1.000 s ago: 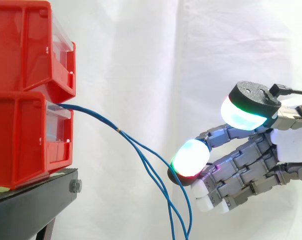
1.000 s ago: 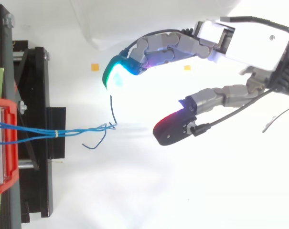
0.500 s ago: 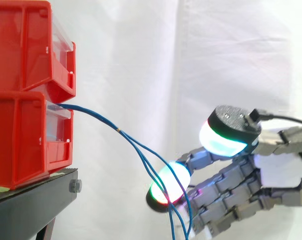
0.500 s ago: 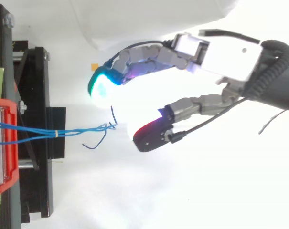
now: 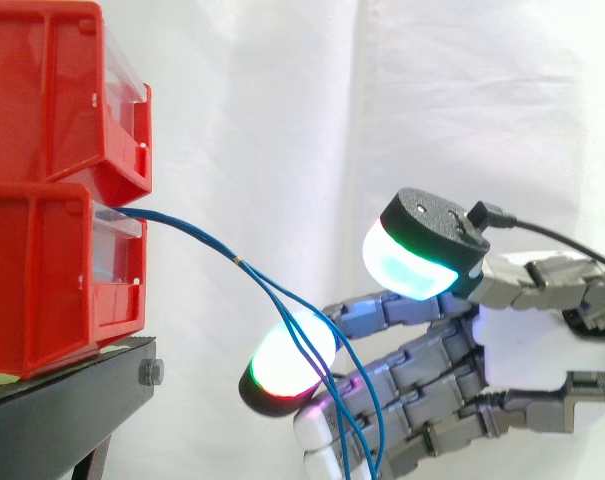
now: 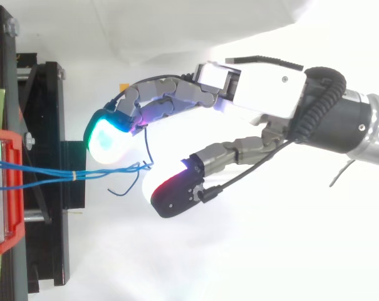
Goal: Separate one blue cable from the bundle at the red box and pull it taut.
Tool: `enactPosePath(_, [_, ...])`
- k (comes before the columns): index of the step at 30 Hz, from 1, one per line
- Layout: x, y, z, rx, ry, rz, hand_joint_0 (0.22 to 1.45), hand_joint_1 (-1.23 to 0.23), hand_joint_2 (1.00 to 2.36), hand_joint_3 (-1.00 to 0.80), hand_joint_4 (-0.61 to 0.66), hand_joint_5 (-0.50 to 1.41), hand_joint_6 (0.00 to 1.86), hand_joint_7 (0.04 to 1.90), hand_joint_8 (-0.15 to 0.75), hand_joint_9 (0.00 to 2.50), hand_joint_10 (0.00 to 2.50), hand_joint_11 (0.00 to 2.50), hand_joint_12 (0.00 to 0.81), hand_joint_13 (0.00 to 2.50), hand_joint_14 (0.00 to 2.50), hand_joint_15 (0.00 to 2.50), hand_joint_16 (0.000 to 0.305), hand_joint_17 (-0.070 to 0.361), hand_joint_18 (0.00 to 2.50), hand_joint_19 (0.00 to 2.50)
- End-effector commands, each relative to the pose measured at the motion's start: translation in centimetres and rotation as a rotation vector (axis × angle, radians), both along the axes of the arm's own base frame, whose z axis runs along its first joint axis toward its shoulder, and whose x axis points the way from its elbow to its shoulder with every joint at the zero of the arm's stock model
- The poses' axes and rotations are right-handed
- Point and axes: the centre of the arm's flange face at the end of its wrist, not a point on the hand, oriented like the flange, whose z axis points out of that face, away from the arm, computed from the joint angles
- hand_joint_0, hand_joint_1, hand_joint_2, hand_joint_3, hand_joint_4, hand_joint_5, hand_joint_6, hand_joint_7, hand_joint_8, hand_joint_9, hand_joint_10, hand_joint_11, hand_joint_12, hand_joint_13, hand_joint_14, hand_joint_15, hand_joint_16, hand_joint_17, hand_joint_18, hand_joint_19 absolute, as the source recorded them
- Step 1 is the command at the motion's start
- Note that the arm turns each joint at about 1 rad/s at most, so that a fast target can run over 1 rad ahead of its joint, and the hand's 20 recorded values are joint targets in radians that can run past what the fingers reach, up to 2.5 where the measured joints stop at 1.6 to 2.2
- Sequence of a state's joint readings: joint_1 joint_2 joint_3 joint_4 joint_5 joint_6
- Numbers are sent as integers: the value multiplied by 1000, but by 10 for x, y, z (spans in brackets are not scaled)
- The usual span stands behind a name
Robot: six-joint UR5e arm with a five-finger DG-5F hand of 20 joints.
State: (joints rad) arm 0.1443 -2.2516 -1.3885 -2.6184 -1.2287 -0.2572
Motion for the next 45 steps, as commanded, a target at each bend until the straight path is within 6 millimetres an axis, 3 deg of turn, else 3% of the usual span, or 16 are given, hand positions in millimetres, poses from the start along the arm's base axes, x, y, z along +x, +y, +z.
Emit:
enactPosePath(1, [5, -3, -21, 29, 5, 8, 503, -615, 1000, -500, 207, -202, 503, 871, 296, 610, 14, 489, 379, 586, 14, 361, 47, 105, 415, 453])
enactPosePath(3, [8, -3, -31, 48, 3, 21, 504, -615, 1000, -500, 207, -202, 503, 868, 295, 611, 14, 498, 381, 587, 14, 369, 47, 105, 419, 461])
enactPosePath(17, [18, 0, -25, 170, -76, 86, 517, -624, 1000, -500, 199, -206, 503, 879, 287, 627, 15, 531, 381, 629, 16, 416, 47, 106, 457, 513])
enactPosePath(21, [27, 2, -42, 286, -75, 121, 518, -625, 1000, -500, 199, -207, 503, 879, 287, 620, 15, 529, 382, 629, 16, 424, 47, 106, 457, 512])
enactPosePath(25, [34, 1, -43, 334, -87, 146, 519, -631, 1000, -500, 200, -208, 503, 883, 288, 622, 17, 530, 381, 634, 16, 428, 47, 107, 462, 531])
enactPosePath(45, [46, 3, -35, 307, -134, 183, 555, -690, 1000, -500, 207, -193, 503, 962, 284, 662, 16, 587, 375, 679, 19, 482, 47, 107, 528, 610])
